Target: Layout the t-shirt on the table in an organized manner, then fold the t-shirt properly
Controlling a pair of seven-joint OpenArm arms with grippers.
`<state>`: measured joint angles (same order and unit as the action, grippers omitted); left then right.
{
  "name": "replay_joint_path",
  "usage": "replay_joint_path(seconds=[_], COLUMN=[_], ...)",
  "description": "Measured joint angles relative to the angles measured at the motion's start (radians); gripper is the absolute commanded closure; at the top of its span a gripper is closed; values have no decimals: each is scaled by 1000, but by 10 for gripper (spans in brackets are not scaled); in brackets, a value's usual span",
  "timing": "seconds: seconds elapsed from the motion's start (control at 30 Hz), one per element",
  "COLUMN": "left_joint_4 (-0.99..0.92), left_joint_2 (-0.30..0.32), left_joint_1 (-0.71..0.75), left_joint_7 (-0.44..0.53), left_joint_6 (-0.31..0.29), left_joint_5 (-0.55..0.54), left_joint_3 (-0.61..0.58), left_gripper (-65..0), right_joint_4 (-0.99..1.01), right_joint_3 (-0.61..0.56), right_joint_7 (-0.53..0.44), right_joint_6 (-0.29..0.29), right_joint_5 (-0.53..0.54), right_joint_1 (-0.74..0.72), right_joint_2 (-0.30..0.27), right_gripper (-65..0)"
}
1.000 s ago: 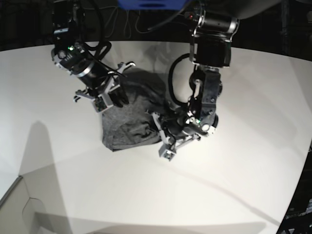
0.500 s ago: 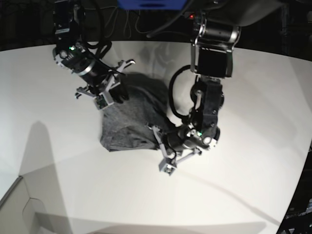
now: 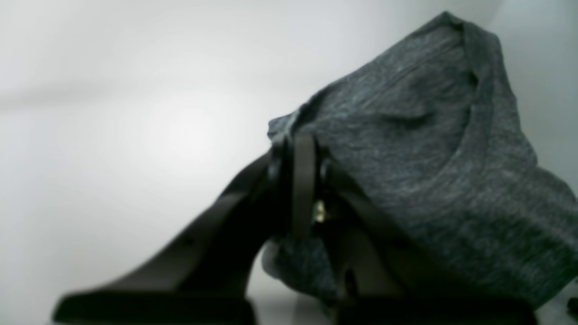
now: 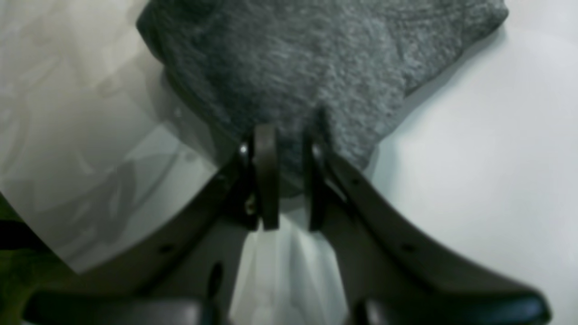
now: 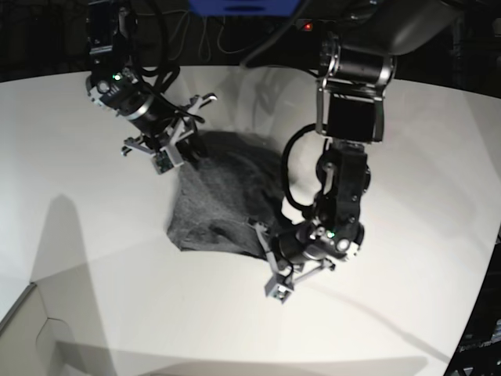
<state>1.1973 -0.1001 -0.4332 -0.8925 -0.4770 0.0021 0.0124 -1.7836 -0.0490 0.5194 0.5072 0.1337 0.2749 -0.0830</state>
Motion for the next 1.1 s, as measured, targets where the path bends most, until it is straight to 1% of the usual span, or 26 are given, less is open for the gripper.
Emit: replay_joint_path(seconds=[0.03, 0.1, 0.2, 0.27, 0.4, 0.47, 0.5, 0.53, 0.57, 0.67, 0.73, 0.8, 0.87, 0.93, 1.03, 1.1], left_joint_4=[0, 0, 0, 0, -3, -35, -41, -41, -30, 48, 134, 231, 311, 370, 467, 542], left_joint_2=[0, 0, 0, 0, 0, 0, 0, 0, 0, 0, 3, 15, 34, 48, 47, 59], left_joint_1=[-2, -2, 1, 1, 0, -6, -5, -2, 4, 24, 61, 122, 184, 241, 315, 364], left_joint_7=[0, 27, 82, 90, 90, 100, 96, 87, 82, 85, 89, 89, 53, 13, -24, -73], left_joint_6=[-1, -1, 1, 2, 2, 2, 2, 0, -5, -5, -5, -15, -10, -4, -10, -13], left_joint_5=[0, 0, 0, 0, 0, -1, 0, 0, 0, -1, -7, -21, -18, 3, -7, -5], left_joint_3=[0, 0, 0, 0, 0, 3, 5, 5, 5, 7, 11, 43, 125, 239, 415, 521], left_gripper=[-9, -54, -177, -285, -475, -547, -568, -574, -568, -511, -450, -376, -304, -232, -125, -36], right_joint_4=[0, 0, 0, 0, -3, -27, -44, -63, -86, -142, -169, -174, -172, -173, -173, -173], right_joint_3=[0, 0, 0, 0, 0, 0, 0, -1, -1, 5, 17, 53, 94, 141, 212, 249], right_joint_7=[0, 0, 0, 0, 0, 1, 1, 5, 3, -7, -6, -9, 8, 0, -5, -4], right_joint_6=[0, 0, 0, 0, 0, 0, 0, 0, 0, 0, 0, 2, 3, 3, 0, 3], right_joint_5=[0, 0, 0, 0, 0, -5, -5, -5, -5, -5, 2, 1, -5, -2, 1, 2], right_joint_1=[0, 0, 0, 0, 5, 18, 23, 23, 23, 30, 49, 72, 87, 99, 129, 153], right_joint_2=[0, 0, 0, 0, 0, 0, -3, -8, -15, -20, -23, -33, -40, -40, -38, -35], right_gripper=[-78, -78, -78, -78, -78, -78, -78, -78, -78, -78, -78, -77, -77, -77, -76, -76])
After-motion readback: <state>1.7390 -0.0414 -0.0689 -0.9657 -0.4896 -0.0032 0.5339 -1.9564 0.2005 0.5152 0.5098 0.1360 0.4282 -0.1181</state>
